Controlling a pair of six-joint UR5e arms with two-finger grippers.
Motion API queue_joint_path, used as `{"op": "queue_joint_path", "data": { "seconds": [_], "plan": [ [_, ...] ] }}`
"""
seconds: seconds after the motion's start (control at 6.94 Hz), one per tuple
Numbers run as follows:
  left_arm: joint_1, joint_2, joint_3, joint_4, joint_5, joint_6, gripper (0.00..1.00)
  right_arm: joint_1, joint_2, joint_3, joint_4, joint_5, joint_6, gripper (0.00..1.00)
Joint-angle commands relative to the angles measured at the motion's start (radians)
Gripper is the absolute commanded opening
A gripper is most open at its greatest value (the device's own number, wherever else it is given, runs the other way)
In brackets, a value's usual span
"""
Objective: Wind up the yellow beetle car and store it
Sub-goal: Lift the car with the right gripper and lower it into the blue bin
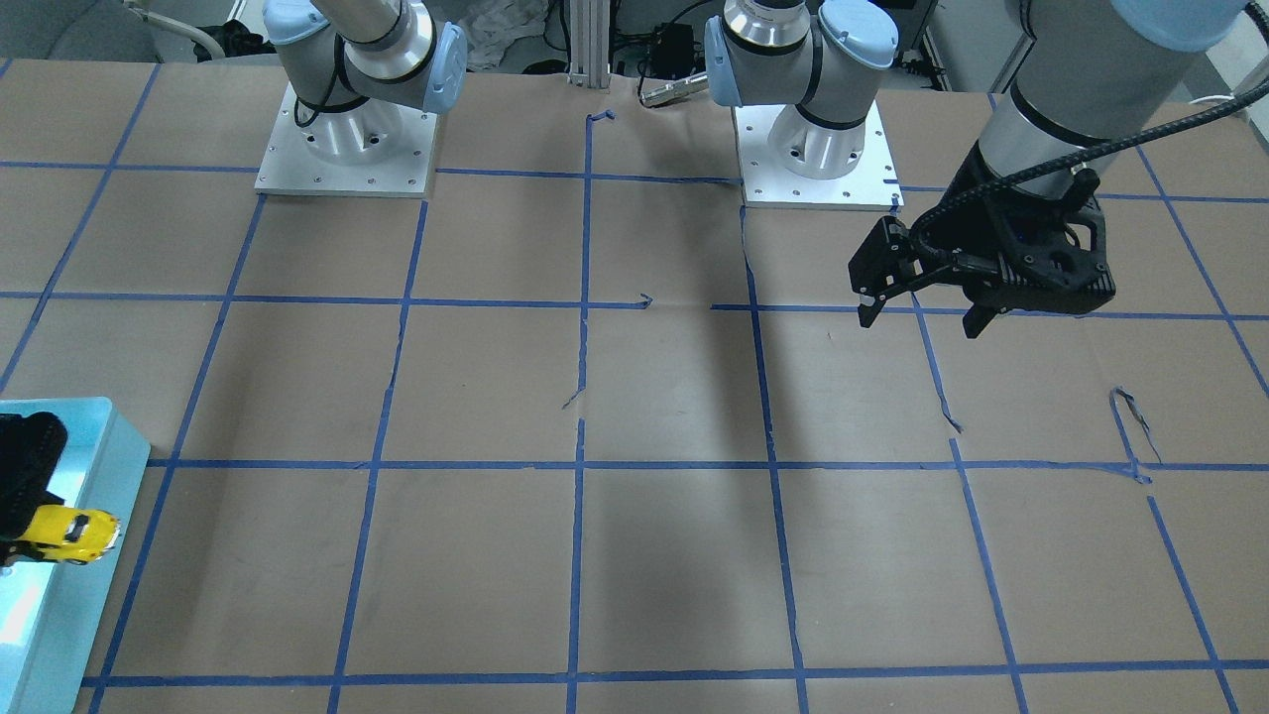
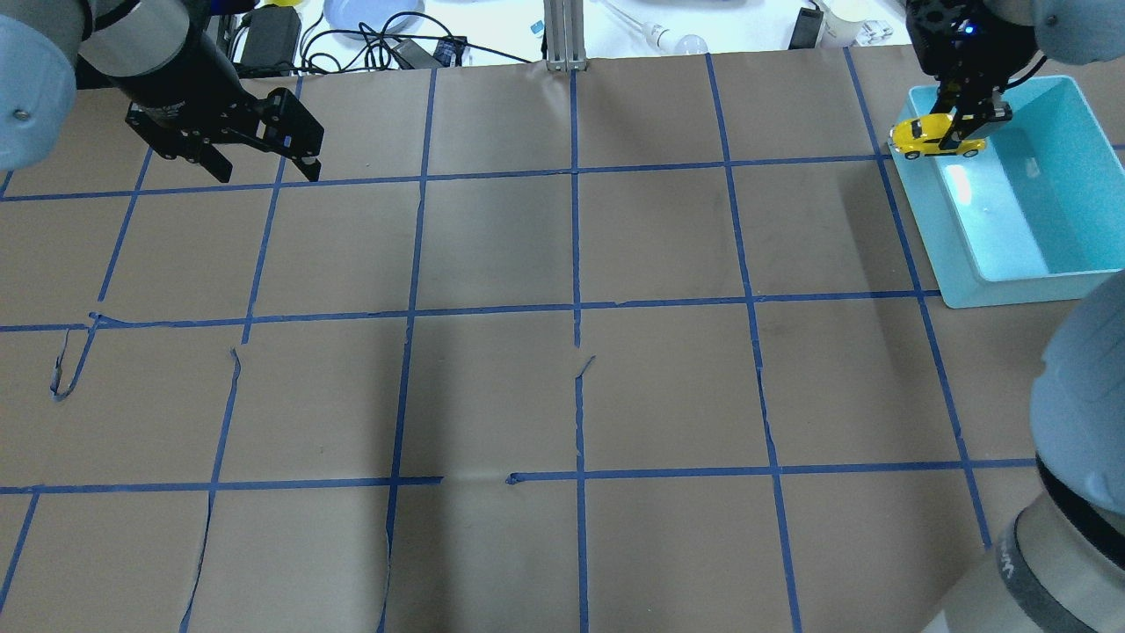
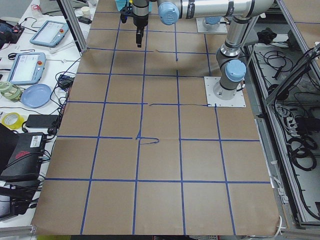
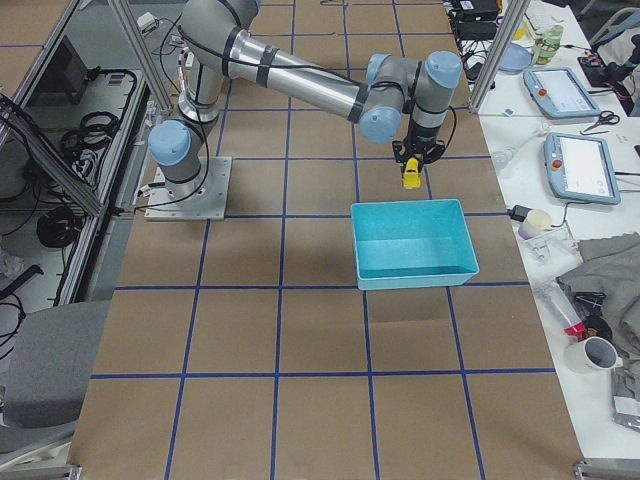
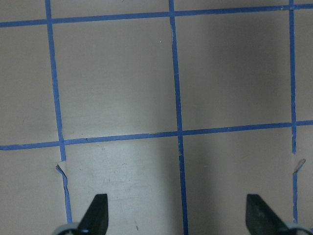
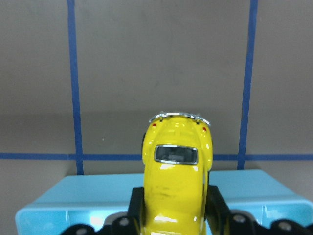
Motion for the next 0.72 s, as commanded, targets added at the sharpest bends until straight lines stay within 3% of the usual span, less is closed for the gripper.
{"op": "queue_joint_path", "data": {
  "seconds": [0.0,0.14,0.58],
  "plan": [
    [0.0,0.0,0.0,0.0,0.0,0.0,1.0,-0.122,0.071,-0.016,-0.012,0.038,-0.165,0.0],
    [-0.002,0.0,0.0,0.0,0.0,0.0,1.0,-0.134,0.119,-0.007,-0.074,0.06,-0.196,0.0],
    [-0.008,0.001,0.0,0.0,0.03,0.0,1.0,-0.174,0.188,0.019,-0.118,0.047,-0.352,0.0]
  ]
}}
